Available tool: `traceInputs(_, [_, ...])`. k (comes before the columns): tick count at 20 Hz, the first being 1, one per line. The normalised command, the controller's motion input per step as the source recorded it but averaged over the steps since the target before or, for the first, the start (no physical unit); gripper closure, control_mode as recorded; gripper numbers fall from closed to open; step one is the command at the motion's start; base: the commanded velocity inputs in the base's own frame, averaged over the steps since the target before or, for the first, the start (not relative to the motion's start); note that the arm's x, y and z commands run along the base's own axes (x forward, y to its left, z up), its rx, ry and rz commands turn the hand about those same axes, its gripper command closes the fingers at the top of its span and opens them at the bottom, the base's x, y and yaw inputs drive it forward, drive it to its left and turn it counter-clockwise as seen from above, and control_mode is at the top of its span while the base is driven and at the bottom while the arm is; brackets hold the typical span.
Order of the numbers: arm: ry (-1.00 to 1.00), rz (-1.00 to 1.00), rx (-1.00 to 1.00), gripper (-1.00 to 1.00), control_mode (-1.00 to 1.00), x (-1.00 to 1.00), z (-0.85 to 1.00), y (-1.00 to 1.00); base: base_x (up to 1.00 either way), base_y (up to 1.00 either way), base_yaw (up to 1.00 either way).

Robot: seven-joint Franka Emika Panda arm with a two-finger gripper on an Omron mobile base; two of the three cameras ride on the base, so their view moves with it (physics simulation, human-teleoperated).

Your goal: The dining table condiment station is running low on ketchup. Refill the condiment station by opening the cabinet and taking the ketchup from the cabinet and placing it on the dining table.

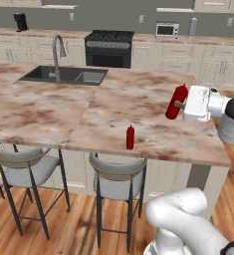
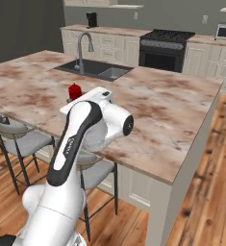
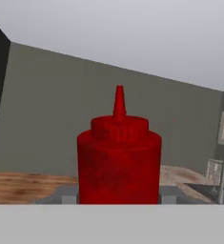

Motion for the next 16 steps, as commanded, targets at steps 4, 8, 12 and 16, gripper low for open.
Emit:
traceInputs(4, [0.00, 0.31, 0.00, 1.00, -1.00, 0.41, -0.77, -0.07, 0.00, 0.00, 0.00])
traceInputs(8, [0.00, 0.11, 0.00, 1.00, -1.00, 0.14, -0.40, -0.23, 0.00, 0.00, 0.00])
traceInputs(12, [0.00, 0.03, -0.05, 1.00, -1.00, 0.34, -0.49, -0.05, 0.00, 0.00, 0.00])
traceInputs(16, [0.00, 0.00, -0.11, 1.00, -1.00, 0.40, -0.59, 0.00, 0.00, 0.00, 0.00])
